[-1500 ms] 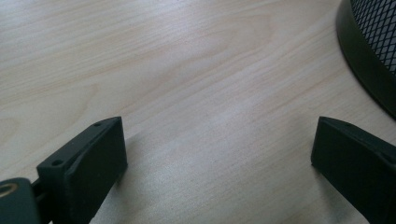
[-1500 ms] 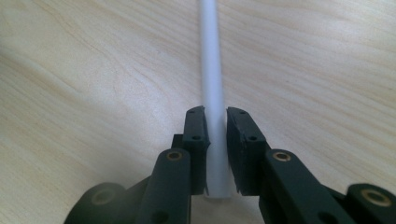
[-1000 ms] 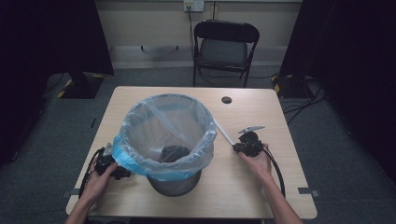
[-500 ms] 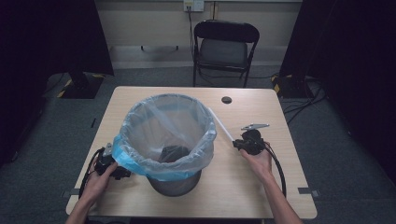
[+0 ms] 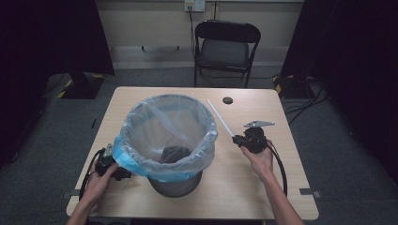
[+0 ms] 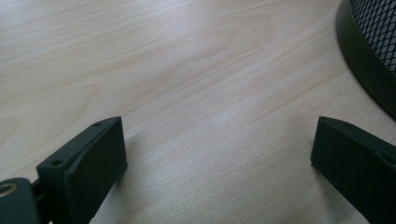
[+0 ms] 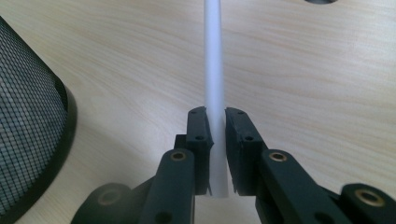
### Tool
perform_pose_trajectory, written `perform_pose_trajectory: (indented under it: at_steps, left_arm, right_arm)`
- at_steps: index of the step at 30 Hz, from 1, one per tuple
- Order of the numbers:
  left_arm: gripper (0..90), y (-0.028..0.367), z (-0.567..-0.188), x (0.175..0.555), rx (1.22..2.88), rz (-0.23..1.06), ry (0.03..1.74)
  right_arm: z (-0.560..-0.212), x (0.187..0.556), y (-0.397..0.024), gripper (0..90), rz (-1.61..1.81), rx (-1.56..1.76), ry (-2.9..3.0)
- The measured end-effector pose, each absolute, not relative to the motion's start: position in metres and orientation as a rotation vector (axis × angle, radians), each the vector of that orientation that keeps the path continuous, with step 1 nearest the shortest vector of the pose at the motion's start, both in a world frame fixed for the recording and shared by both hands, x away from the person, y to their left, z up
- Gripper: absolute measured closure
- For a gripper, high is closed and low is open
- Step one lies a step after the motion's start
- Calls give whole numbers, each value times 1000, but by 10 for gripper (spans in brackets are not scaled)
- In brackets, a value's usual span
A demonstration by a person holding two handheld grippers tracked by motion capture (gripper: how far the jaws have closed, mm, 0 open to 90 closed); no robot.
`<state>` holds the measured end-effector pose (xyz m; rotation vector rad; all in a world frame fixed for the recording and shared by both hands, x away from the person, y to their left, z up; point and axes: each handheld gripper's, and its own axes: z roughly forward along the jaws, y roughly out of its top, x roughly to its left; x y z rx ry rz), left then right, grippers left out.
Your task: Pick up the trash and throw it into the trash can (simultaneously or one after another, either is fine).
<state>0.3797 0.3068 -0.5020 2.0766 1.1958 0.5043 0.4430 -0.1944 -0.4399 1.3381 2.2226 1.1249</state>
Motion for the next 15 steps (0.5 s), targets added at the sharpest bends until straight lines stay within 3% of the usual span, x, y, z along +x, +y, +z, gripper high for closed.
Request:
perform_pose_trajectory:
  at_steps: [15]
  left_arm:
    - [28, 307, -502, 379, 2079, 510, 1204]
  right_arm:
    - [-417, 439, -191, 809, 1227, 1289, 2166]
